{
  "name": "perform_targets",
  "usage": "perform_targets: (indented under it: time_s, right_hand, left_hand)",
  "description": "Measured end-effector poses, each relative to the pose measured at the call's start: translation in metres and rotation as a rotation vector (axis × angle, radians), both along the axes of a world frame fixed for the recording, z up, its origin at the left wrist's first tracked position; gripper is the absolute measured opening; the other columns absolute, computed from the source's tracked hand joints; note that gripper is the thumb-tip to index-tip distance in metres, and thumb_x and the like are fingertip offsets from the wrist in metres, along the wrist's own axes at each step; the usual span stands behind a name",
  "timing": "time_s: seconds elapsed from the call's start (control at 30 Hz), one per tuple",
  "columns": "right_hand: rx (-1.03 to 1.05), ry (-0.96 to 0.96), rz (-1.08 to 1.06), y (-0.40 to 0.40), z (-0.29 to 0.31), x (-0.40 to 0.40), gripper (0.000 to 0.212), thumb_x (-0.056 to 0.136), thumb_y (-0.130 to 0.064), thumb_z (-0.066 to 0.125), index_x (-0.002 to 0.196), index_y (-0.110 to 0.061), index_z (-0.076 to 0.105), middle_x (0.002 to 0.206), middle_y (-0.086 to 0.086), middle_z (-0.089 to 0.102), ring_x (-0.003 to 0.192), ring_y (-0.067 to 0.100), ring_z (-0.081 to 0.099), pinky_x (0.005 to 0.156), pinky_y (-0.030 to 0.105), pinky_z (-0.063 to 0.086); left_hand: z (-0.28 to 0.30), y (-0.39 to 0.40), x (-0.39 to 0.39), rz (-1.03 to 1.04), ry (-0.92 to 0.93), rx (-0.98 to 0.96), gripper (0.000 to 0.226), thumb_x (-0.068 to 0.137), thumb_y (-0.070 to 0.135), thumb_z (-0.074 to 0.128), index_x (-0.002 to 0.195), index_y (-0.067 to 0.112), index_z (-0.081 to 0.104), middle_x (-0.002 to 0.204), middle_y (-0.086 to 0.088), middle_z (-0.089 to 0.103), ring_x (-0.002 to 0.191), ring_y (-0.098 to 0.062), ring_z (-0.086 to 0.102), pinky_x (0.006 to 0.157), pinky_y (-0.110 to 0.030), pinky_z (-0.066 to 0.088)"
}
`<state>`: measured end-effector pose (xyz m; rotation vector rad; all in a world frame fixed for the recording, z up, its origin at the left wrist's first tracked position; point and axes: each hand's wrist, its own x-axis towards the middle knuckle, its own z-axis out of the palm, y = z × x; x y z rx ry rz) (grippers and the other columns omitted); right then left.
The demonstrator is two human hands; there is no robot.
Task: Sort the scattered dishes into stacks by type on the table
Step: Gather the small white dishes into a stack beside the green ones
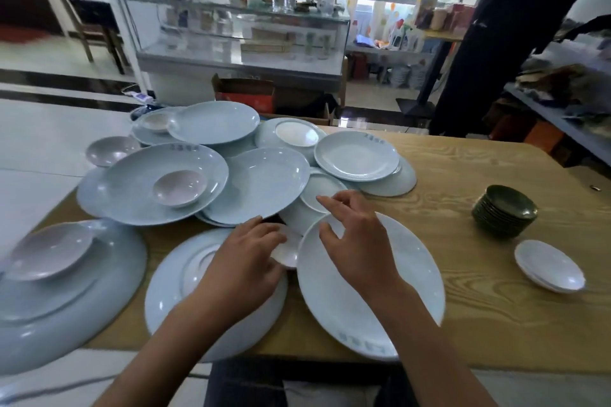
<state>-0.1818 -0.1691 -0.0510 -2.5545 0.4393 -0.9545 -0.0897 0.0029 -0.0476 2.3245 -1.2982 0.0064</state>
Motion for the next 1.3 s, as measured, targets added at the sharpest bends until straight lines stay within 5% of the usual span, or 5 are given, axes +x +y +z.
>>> perform_targets:
  time_s: [0.13, 0.3, 0.53, 0.7, 1.3]
  right_hand:
    - [0.019, 0.011, 0.029, 0.011, -0.001, 0.003, 0.044, 0.083, -0.014, 0.07, 0.125, -0.023, 0.064, 0.107, -0.003, 0.057, 0.1, 0.013, 0.058, 0.078, 0.027, 0.054]
    - [0.045, 0.017, 0.036, 0.016, -0.002, 0.0, 0.042, 0.085, -0.015, 0.07, 0.125, -0.023, 0.064, 0.107, -0.004, 0.057, 0.101, 0.011, 0.057, 0.08, 0.025, 0.054]
    - [0.081, 0.003, 0.037, 0.015, -0.003, 0.003, 0.039, 0.085, -0.015, 0.07, 0.122, -0.023, 0.066, 0.109, -0.005, 0.058, 0.1, 0.008, 0.056, 0.08, 0.025, 0.055]
    - [0.085, 0.012, 0.052, 0.022, -0.003, 0.003, 0.037, 0.085, -0.017, 0.069, 0.121, -0.025, 0.066, 0.11, -0.006, 0.058, 0.102, 0.007, 0.056, 0.081, 0.023, 0.054]
    - [0.216, -0.042, 0.116, 0.015, 0.032, -0.032, 0.038, 0.091, -0.023, 0.065, 0.129, -0.026, 0.062, 0.124, -0.008, 0.065, 0.1, 0.003, 0.063, 0.082, 0.02, 0.055]
  left_hand:
    - [-0.009, 0.004, -0.001, 0.037, -0.033, 0.009, 0.04, 0.081, 0.022, 0.068, 0.121, 0.023, 0.065, 0.13, 0.007, 0.058, 0.135, -0.016, 0.038, 0.107, -0.027, 0.031]
    - [-0.018, 0.003, 0.002, 0.017, -0.093, -0.041, 0.012, 0.077, 0.009, 0.074, 0.08, 0.02, 0.075, 0.096, 0.002, 0.07, 0.108, -0.025, 0.057, 0.084, -0.027, 0.047]
    - [-0.012, 0.013, 0.004, 0.027, -0.146, -0.076, 0.022, 0.072, 0.001, 0.078, 0.081, 0.022, 0.075, 0.099, 0.001, 0.069, 0.113, -0.026, 0.057, 0.067, -0.035, 0.057]
    - [0.005, 0.025, 0.005, 0.006, -0.195, -0.035, 0.032, 0.061, 0.0, 0.084, 0.079, 0.023, 0.074, 0.106, -0.004, 0.068, 0.116, -0.029, 0.057, 0.07, -0.034, 0.057]
    - [0.064, -0.009, -0.019, 0.048, -0.156, -0.24, 0.022, 0.077, 0.003, 0.076, 0.092, 0.019, 0.077, 0.115, -0.011, 0.068, 0.101, -0.031, 0.065, 0.08, -0.035, 0.05]
